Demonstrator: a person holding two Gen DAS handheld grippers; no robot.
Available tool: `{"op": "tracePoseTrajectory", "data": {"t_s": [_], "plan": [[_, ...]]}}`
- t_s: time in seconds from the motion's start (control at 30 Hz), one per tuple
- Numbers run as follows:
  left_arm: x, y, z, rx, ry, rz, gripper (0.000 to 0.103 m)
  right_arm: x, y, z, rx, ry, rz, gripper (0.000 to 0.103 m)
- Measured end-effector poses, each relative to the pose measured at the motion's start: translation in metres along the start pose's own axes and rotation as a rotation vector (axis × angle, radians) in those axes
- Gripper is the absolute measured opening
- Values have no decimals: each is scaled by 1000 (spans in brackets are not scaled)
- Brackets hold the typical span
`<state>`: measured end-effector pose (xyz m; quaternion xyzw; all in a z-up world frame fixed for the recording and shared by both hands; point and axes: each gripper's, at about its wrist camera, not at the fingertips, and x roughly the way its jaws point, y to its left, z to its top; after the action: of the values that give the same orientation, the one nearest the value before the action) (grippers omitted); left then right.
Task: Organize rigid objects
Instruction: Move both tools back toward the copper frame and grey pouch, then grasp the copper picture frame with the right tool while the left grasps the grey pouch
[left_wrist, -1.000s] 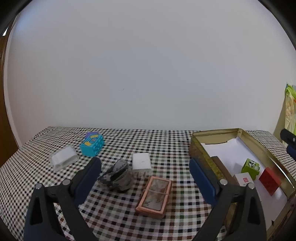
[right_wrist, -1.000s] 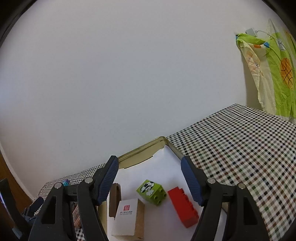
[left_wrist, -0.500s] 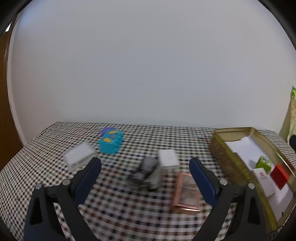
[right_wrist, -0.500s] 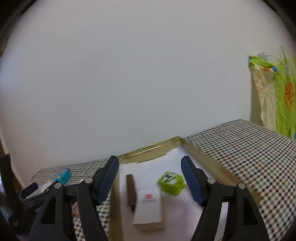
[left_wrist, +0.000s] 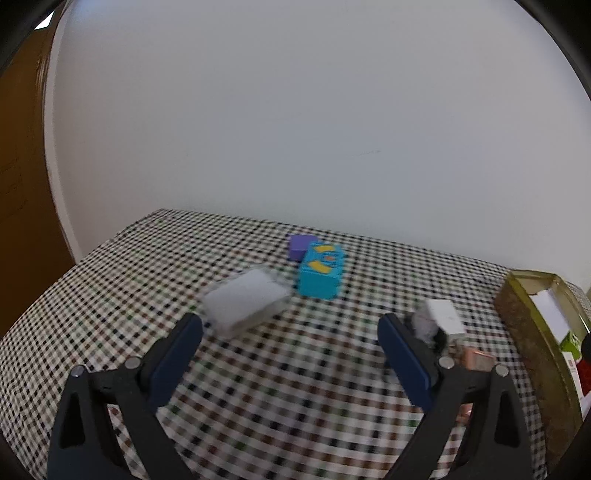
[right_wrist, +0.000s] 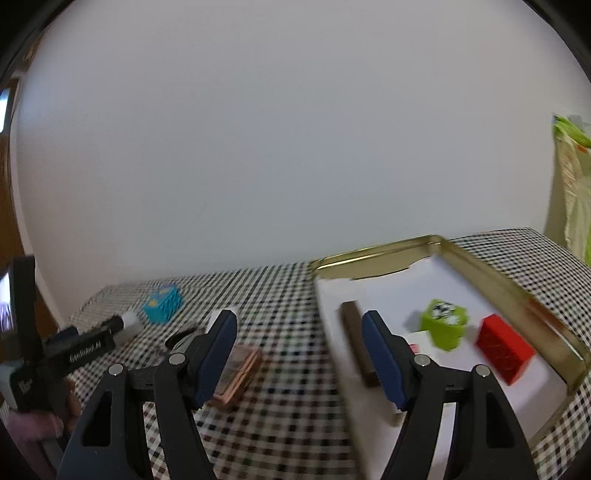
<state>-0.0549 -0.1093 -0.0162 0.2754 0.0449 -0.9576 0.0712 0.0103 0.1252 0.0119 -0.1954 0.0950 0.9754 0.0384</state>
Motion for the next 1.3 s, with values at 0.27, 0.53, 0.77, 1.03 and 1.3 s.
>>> {"op": "tracePoseTrajectory", "data": {"t_s": [0.27,0.53,0.77,1.03,1.3], "plan": [[9,22,4,-21,30,35,97,46,31,-5,-4,198,-11,72],[14,24,5,-23,42,57,97,77,60,-15,-85,325,-61,74],[11,20,5,4,37,54,97,104,62,-26,-65,468,-115,74],[11,21,9,5,43,34,97,106,79,-28,-183,481,-61,55],[15,20,9,-7,54,8,97,79,46,-21,-161,418,183,49]]}}
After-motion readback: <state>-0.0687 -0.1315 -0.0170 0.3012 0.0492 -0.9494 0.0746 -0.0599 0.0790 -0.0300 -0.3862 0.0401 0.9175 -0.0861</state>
